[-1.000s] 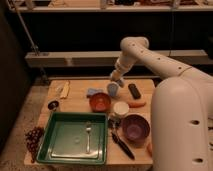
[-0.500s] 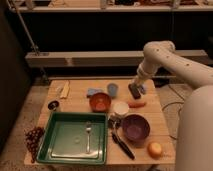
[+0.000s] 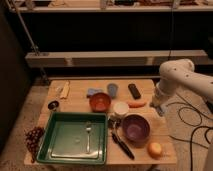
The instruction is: Place towel in table surface
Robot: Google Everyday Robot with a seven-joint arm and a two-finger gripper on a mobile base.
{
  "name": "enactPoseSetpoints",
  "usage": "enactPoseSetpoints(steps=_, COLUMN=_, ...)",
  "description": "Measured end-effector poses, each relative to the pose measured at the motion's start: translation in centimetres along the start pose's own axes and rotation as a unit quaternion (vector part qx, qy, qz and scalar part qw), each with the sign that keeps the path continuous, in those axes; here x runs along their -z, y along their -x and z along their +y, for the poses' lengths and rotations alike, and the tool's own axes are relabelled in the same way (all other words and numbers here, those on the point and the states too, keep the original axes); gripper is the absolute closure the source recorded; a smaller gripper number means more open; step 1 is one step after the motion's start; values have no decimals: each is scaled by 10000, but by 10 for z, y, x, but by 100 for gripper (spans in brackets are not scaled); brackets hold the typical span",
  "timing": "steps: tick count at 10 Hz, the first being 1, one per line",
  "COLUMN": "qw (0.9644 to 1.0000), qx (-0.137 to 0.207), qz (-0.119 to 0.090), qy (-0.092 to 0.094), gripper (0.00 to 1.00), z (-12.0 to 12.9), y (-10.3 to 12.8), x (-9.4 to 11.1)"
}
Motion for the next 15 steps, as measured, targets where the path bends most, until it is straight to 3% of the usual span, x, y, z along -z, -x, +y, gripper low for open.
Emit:
enactPoseSetpoints(steps=1, qw=9999, qx=-119, qz=-91, qy=27, gripper=100, z=1, y=10, x=-4)
enactPoseSetpoints(steps=7, qw=9999, qx=-129, qz=-107, qy=35, gripper=100, z=1, y=10, x=-6)
enactPoseSetpoints(steps=9, qw=9987, qx=-423, qz=-259, qy=101, gripper=100, z=12, y=-3, x=-20)
enactPoseSetpoints(steps=12, qw=9927, qx=-1093, qz=-471, qy=-208, gripper=100, z=65, y=-7, x=-37)
enactPoseSetpoints(steps=15, qw=9849, qx=-1571, qz=-471, qy=-560, gripper=100, z=106, y=-2, x=-36)
